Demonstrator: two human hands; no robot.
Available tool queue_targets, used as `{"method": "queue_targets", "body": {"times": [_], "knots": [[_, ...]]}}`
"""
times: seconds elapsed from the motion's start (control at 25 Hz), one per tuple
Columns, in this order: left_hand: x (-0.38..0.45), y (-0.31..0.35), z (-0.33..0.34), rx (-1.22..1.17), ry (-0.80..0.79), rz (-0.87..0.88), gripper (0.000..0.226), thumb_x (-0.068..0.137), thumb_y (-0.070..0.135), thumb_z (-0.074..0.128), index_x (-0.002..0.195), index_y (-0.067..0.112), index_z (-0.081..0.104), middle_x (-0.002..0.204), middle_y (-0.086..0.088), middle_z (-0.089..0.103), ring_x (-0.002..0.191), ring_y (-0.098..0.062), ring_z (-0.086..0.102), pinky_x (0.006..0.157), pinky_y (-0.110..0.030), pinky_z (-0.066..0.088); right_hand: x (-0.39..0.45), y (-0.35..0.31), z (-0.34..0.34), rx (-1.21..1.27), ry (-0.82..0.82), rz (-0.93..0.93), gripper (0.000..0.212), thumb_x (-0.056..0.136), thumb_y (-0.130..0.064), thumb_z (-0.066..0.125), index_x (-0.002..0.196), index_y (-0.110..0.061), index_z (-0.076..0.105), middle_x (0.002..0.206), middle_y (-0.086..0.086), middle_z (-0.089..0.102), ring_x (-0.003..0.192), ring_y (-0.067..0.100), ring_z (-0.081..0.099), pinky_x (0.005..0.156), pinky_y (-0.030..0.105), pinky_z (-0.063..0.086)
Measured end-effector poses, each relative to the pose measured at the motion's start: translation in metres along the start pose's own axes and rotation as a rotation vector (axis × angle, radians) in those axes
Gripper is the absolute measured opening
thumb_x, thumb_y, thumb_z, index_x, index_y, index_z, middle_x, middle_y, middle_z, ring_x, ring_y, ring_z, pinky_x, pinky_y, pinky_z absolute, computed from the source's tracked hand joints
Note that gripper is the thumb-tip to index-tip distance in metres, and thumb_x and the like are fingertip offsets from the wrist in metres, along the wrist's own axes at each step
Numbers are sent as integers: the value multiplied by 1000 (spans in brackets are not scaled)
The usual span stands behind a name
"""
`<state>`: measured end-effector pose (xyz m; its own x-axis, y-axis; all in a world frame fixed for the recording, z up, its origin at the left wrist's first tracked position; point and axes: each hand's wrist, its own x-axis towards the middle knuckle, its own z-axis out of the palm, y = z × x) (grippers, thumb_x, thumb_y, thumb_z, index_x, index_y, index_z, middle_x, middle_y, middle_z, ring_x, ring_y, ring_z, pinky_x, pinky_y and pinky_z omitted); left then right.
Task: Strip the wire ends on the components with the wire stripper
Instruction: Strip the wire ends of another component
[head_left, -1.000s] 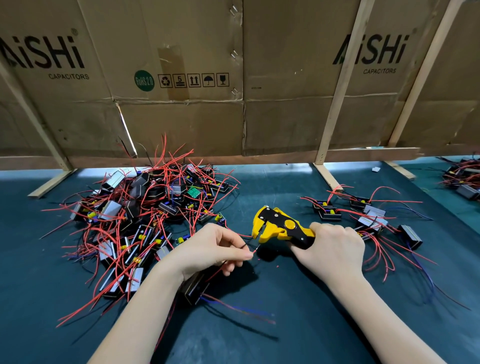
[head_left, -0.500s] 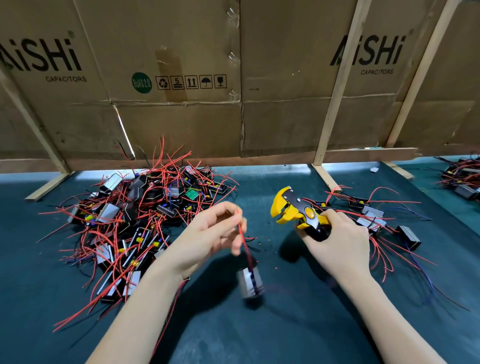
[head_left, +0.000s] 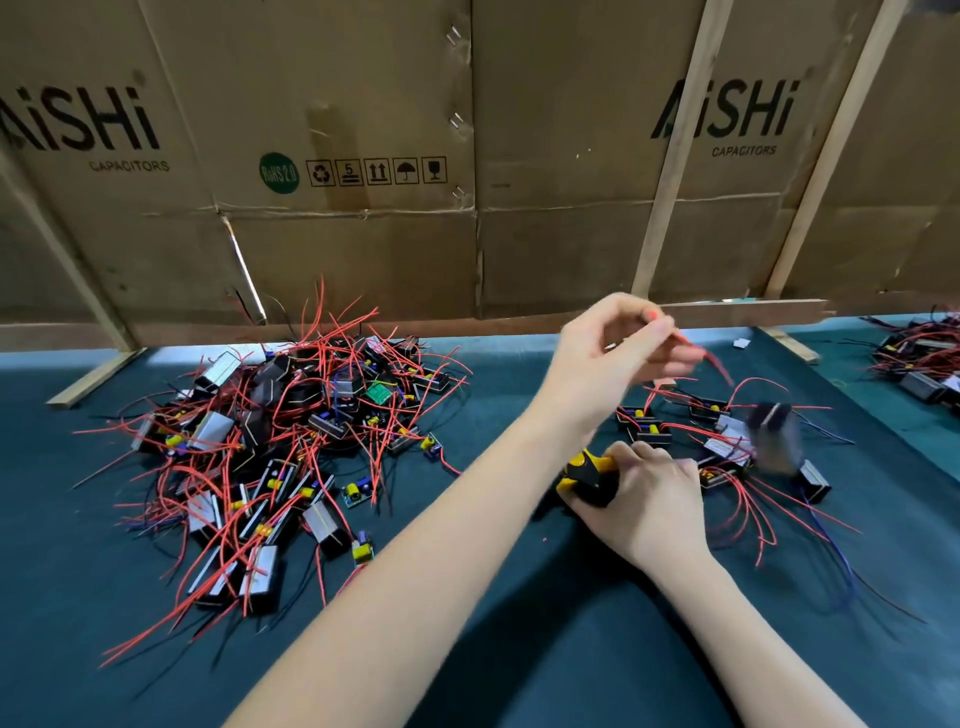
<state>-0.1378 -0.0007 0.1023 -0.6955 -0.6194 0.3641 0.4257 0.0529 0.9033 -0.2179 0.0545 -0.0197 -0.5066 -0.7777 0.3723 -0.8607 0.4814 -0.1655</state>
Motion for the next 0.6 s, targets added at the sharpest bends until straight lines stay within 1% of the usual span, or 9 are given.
{"method": "queue_targets", "body": {"times": [0.08,0.12,0.2,0.24,0.28,0.36,0.48,0.52,0.6], "knots": [[20,-13,24,56,39,-88,7,97,-3,52,101,1,53,103,-28,65,83,-22,70,87,-34,58,-1,1,-1,-72,-52,-36,56,69,-74,44,96,-28,59,102,-6,63,106,20,57,86,35,31],[25,-19,33,141,24,-179,15,95,0,57,110,2,52,118,-28,62,96,-28,68,96,-40,53,-1,2,-2,-78,-69,-40,63,66,-73,33,99,-27,60,105,-5,64,109,21,56,88,36,31],[23,-28,36,444,-76,-323,57,91,15,68,138,8,38,142,-19,49,124,-30,54,109,-44,41,0,1,-6,-78,-74,-33,74,60,-69,18,97,-25,64,105,-4,65,109,22,56,86,35,32],[17,-28,32,611,-122,-317,73,90,20,70,148,12,27,147,-16,43,132,-29,47,111,-43,37,1,1,-6,-74,-45,-33,68,64,-69,24,95,-24,65,103,-3,67,106,23,58,84,36,32],[11,-24,24,763,-145,-237,78,90,21,69,151,12,22,149,-14,41,136,-28,42,112,-42,35,0,2,-5,-57,-8,-35,57,69,-70,39,92,-24,65,99,-1,68,102,25,60,80,36,33],[-4,-8,-6,1014,-120,15,71,90,22,66,149,10,29,149,-11,42,137,-27,40,112,-43,32,-1,3,-3,-17,38,-34,47,69,-67,63,85,-23,64,88,1,66,91,29,62,75,38,32],[-25,21,-81,1289,159,292,46,86,18,63,130,11,54,130,-8,56,121,-26,51,103,-42,39,0,5,-1,-13,56,17,52,70,-70,62,87,-21,63,86,0,64,92,28,61,79,39,33],[-32,28,-109,1329,286,286,36,85,12,62,121,10,59,122,-9,60,115,-27,54,100,-41,41,1,5,-1,-7,62,37,52,70,-71,60,89,-22,62,88,-2,63,93,26,60,80,38,32],[-44,34,-165,1414,496,82,26,85,1,59,111,7,62,111,-12,62,108,-30,56,98,-40,42,2,6,-2,26,67,58,51,71,-70,58,92,-23,62,90,-3,63,95,24,59,81,37,30]]}}
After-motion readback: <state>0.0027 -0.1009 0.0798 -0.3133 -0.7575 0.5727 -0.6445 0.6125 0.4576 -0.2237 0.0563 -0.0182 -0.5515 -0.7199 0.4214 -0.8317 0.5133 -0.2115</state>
